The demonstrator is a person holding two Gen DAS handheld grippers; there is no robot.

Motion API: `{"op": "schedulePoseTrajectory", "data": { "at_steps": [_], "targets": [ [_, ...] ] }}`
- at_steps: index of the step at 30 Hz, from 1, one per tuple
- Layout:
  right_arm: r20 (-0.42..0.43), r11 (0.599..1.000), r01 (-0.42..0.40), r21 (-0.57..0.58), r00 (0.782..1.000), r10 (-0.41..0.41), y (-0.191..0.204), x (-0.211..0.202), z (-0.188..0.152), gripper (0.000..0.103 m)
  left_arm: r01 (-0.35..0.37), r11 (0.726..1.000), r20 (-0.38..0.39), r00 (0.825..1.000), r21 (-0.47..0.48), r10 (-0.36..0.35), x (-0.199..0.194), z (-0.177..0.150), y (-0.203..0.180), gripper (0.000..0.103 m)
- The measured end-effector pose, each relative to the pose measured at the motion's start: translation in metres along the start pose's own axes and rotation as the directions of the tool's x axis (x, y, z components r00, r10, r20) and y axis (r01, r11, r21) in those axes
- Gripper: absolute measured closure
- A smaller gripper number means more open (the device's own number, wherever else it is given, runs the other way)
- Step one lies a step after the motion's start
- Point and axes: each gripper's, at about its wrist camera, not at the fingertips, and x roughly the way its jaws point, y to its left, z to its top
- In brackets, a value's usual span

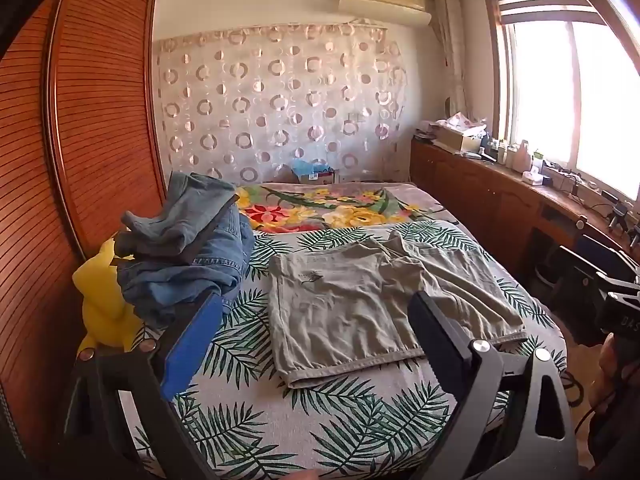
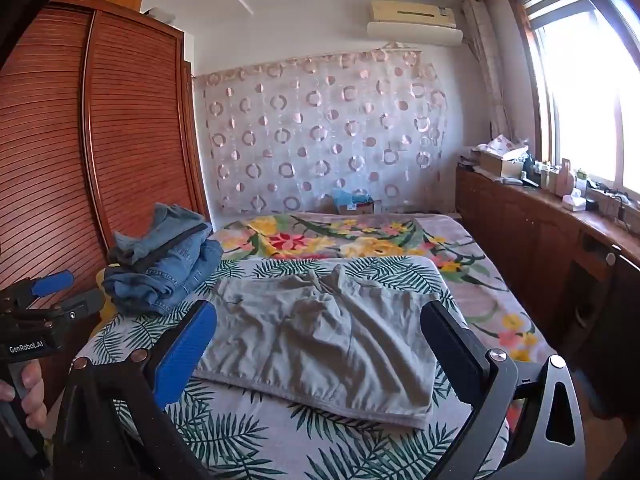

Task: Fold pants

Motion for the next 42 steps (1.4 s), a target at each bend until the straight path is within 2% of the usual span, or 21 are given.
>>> {"op": "schedulePoseTrajectory", "data": {
  "at_steps": [9, 12, 42],
  "targets": [
    [0.002, 1.0, -0.003, -0.004, 1.0, 0.003, 0.001, -0.0014, -0.0016, 0.001, 0.017, 1.0, -0.007, 1.0, -0.006, -0.017, 0.0005, 0.0018, 0.0001, 0.009],
    [-0.002, 1.0, -0.003, -0.003, 1.0, 0.003, 0.0016, -0.0007, -0.0011, 0.001, -0.005, 1.0, -0.007, 1.0, 0.002, 0.005, 0.0012, 0.0002, -0.0013, 0.009],
    [0.0, 1.0, 0.006, 0.002, 1.0, -0.006, -0.0007, -0.006, -0.0008, 0.001, 0.003, 1.0, 0.003, 1.0, -0.006, -0.002, -0.0028, -0.0016, 0.0034, 0.009]
  ]
}}
